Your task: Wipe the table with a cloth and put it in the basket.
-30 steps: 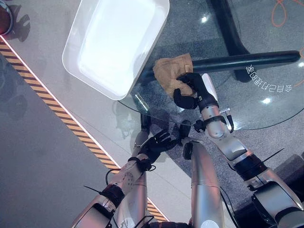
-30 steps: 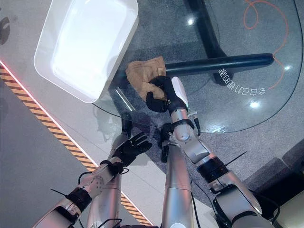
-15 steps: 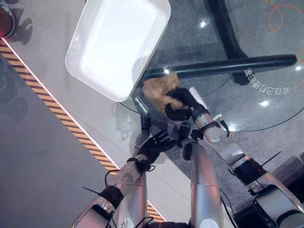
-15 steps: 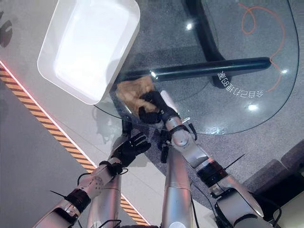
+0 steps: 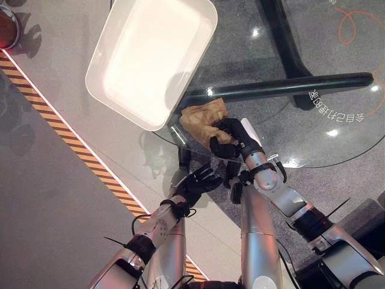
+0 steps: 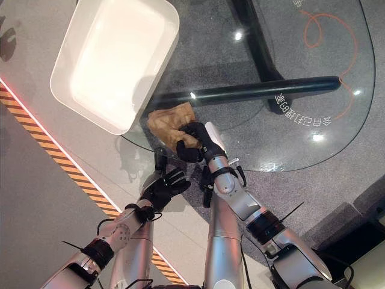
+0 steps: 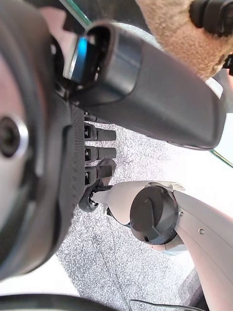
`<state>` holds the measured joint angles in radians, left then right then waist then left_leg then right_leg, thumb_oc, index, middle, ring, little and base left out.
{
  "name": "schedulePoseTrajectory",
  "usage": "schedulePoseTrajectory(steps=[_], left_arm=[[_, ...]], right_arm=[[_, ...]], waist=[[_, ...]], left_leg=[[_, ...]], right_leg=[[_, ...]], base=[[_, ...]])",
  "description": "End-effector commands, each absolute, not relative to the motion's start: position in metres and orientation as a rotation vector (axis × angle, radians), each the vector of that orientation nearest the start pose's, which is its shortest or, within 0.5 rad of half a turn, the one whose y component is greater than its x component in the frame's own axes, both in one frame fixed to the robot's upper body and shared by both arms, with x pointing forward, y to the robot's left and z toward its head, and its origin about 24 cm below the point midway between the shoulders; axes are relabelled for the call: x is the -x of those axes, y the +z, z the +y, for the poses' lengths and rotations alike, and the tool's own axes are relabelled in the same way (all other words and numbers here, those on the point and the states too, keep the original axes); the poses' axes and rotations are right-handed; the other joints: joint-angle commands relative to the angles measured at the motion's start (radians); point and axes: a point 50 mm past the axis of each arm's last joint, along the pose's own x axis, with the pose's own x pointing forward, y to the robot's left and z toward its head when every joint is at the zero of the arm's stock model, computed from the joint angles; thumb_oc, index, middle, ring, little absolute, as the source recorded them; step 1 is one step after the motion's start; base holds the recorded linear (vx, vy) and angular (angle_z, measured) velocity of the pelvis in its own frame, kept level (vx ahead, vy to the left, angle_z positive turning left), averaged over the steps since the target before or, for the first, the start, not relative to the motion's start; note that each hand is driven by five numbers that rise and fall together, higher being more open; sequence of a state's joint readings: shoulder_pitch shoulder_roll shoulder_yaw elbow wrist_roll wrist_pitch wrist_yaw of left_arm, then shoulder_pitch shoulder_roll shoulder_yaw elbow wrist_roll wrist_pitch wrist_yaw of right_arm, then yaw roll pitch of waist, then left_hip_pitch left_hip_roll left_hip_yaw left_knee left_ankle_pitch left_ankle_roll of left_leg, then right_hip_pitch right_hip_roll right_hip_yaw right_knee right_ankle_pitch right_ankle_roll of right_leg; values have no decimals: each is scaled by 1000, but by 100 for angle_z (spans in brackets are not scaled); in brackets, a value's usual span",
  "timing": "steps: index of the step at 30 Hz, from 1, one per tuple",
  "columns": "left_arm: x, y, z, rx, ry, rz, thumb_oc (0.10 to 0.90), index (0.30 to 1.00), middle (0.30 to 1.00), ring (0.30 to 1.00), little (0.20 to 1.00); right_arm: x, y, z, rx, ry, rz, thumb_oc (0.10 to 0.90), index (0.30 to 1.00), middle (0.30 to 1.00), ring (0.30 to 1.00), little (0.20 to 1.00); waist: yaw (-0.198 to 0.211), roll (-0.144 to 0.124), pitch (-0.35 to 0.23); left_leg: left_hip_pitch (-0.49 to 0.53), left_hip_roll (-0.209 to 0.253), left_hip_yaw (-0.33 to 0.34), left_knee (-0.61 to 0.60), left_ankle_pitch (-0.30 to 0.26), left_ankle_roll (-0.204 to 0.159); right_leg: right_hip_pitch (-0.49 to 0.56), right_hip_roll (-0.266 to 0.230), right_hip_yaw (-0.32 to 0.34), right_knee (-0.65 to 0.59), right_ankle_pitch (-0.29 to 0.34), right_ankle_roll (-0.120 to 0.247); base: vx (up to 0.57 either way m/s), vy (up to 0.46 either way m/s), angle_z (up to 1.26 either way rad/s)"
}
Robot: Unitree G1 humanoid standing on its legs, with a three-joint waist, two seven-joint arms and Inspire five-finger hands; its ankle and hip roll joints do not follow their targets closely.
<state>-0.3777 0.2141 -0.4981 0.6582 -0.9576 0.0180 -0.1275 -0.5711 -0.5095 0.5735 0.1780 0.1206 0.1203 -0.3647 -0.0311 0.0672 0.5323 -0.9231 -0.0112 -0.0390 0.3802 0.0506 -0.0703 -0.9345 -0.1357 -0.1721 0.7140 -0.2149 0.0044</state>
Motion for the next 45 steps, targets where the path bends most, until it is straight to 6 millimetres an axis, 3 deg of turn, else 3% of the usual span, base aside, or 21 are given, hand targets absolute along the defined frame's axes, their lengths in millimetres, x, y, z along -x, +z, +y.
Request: schedulePoseTrajectory(steps=[1, 5, 7, 10, 19, 25, 32, 45], left_arm=[[-246, -66, 119, 495, -291, 620, 800, 900, 900, 900, 900], [-252, -62, 119, 493, -290, 607, 800, 900, 900, 900, 900], [-245, -67, 119, 494, -287, 626, 800, 900, 900, 900, 900], [-249, -64, 124, 485, -289, 617, 800, 900, 900, 900, 900], [-244, -67, 132, 471, -291, 630, 800, 900, 900, 900, 900], [-238, -69, 141, 474, -281, 624, 800, 900, 900, 900, 900], [-231, -70, 149, 475, -286, 616, 800, 900, 900, 900, 900], [-231, -66, 148, 483, -291, 606, 800, 900, 900, 900, 900]], right_arm=[[-329, 175, -132, 425, -55, -495, 100, 300, 300, 300, 200], [-337, 193, -147, 437, -183, -541, 100, 300, 300, 300, 200], [-338, 192, -154, 448, -224, -528, 100, 300, 300, 300, 200], [-349, 220, -183, 475, -387, -557, 100, 300, 300, 300, 200], [-355, 255, -236, 500, -662, -557, 100, 300, 300, 300, 200], [-349, 259, -258, 527, -778, -542, 100, 300, 300, 300, 200], [-338, 270, -298, 517, -956, -531, 100, 300, 300, 300, 200], [-321, 268, -333, 392, -1161, -537, 100, 300, 300, 300, 200]], waist=[[11, -11, -12], [9, -11, -12], [13, -8, -12], [19, -6, -12], [30, -6, -12], [27, -8, -12], [25, 5, -12], [19, 12, -12]], left_leg=[[14, -78, 69, 161, -162, 101], [-19, -79, 77, 160, -136, 106], [15, -77, 71, 166, -168, 105], [-16, -77, 75, 168, -144, 110], [-16, -77, 66, 182, -158, 113], [-26, -78, 68, 181, -155, 117], [-38, -79, 67, 177, -154, 117], [-28, -83, 66, 156, -152, 116]], right_leg=[[3, 89, 108, -242, 206, 62], [-28, 86, 108, -248, 236, 57], [3, 91, 110, -238, 207, 61], [-25, 87, 107, -242, 234, 55], [-22, 95, 107, -232, 231, 53], [-28, 102, 113, -239, 234, 49], [-39, 100, 114, -246, 238, 52], [-24, 99, 119, -276, 240, 50]], base=[[0, 0, 0], [-26, -9, -1], [54, -14, -6], [-48, -33, -4], [3, -7, 0], [5, -4, 0], [0, -4, -4], [0, 0, 0]])
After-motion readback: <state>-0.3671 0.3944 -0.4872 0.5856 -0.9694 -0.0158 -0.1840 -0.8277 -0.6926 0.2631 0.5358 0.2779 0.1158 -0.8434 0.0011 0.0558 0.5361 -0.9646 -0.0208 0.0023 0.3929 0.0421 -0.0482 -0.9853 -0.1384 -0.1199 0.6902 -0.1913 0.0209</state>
